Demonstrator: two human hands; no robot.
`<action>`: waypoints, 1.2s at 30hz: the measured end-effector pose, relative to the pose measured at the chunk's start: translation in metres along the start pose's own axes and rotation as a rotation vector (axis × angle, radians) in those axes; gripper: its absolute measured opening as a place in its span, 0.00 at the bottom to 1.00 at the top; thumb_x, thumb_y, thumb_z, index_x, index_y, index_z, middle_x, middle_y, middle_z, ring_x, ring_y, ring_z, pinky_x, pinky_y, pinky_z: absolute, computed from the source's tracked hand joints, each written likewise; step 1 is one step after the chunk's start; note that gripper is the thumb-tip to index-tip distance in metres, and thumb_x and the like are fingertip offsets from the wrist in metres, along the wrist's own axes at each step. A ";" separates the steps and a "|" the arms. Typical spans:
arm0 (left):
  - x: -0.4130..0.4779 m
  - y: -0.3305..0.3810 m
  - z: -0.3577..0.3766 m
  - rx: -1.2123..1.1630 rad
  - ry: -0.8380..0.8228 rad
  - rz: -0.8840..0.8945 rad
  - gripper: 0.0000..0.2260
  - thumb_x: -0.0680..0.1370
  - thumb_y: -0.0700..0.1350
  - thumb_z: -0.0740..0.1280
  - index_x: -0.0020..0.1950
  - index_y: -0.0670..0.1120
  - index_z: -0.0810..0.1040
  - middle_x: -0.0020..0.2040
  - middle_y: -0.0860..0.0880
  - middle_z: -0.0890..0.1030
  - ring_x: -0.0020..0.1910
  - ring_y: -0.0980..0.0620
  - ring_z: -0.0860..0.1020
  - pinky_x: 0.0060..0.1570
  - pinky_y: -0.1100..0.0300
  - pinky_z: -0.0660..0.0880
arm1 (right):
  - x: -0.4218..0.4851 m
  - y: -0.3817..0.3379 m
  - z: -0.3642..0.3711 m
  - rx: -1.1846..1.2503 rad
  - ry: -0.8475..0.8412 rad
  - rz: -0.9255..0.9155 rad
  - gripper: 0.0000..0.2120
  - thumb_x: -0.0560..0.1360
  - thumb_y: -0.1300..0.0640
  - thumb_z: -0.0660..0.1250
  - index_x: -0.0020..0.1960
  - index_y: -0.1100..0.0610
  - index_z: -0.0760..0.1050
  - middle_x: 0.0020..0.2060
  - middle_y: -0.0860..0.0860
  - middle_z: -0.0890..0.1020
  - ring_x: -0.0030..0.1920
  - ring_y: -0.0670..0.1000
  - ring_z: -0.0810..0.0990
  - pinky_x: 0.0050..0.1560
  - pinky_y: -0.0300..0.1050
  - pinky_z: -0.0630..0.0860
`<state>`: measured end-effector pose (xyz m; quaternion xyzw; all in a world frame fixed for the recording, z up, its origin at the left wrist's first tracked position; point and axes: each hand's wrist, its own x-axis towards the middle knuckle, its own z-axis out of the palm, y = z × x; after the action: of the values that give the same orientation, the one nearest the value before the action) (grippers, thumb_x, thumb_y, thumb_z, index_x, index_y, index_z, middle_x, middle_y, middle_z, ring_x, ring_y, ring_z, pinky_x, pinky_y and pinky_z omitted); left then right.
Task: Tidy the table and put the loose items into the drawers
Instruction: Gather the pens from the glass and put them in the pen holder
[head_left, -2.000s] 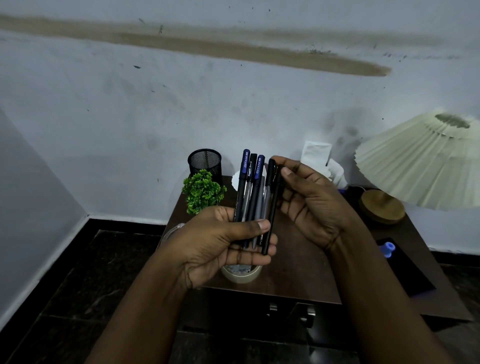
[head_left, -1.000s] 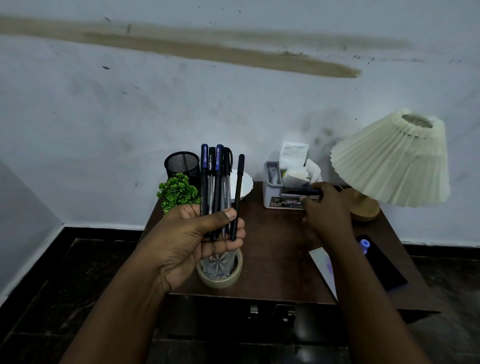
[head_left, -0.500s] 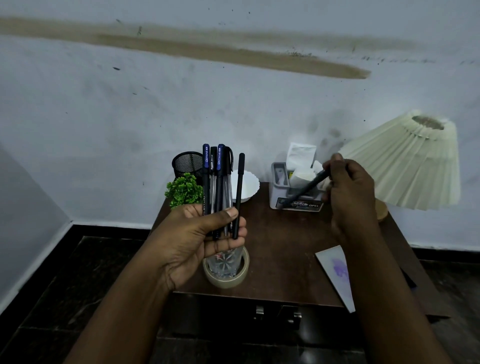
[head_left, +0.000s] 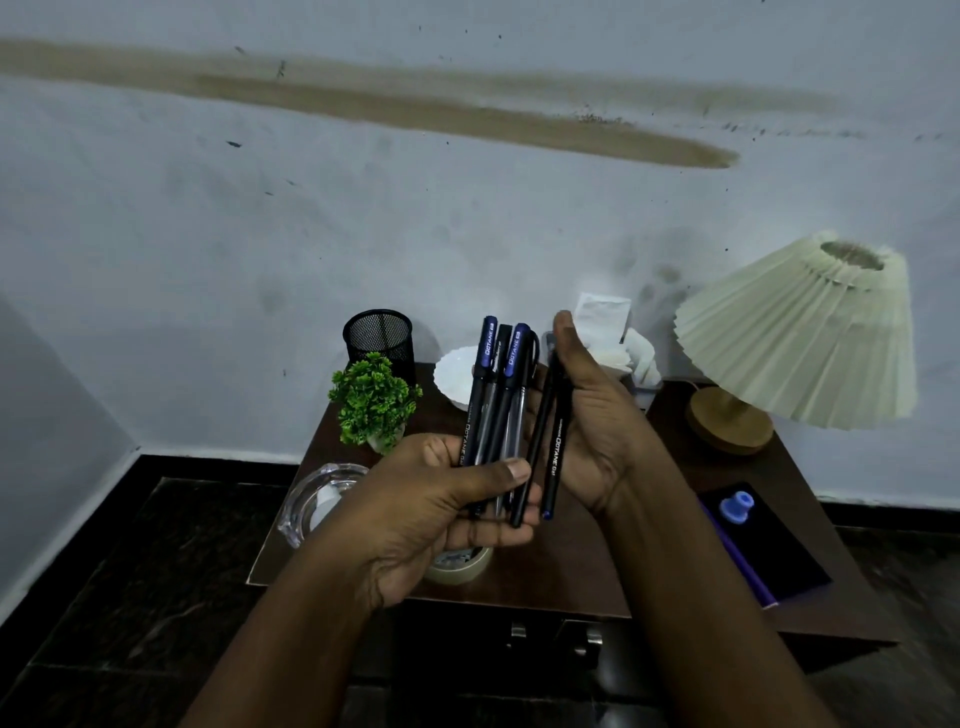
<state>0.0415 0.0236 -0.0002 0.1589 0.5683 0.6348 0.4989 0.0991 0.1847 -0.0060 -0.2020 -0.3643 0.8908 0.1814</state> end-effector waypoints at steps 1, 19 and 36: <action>-0.001 0.000 0.000 0.001 -0.011 -0.013 0.08 0.75 0.38 0.75 0.51 0.35 0.85 0.49 0.33 0.86 0.42 0.41 0.87 0.40 0.52 0.86 | 0.000 0.001 0.000 0.008 -0.031 0.011 0.27 0.73 0.43 0.74 0.62 0.63 0.81 0.56 0.65 0.83 0.54 0.65 0.85 0.54 0.64 0.82; -0.005 0.000 0.010 -0.018 -0.137 -0.117 0.06 0.78 0.38 0.73 0.53 0.39 0.86 0.51 0.31 0.86 0.45 0.40 0.87 0.45 0.50 0.86 | -0.003 0.003 -0.001 0.017 -0.148 0.009 0.11 0.72 0.60 0.72 0.51 0.66 0.86 0.50 0.61 0.87 0.51 0.56 0.87 0.50 0.48 0.84; -0.007 0.003 0.009 -0.015 -0.164 -0.133 0.12 0.79 0.37 0.71 0.62 0.37 0.79 0.50 0.32 0.86 0.44 0.39 0.87 0.42 0.51 0.86 | -0.012 0.001 -0.001 -0.001 -0.285 0.214 0.14 0.75 0.59 0.71 0.58 0.63 0.85 0.58 0.57 0.86 0.58 0.55 0.86 0.55 0.52 0.83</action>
<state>0.0502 0.0232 0.0074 0.1687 0.5302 0.5891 0.5860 0.1100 0.1790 -0.0041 -0.1115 -0.3634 0.9244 0.0321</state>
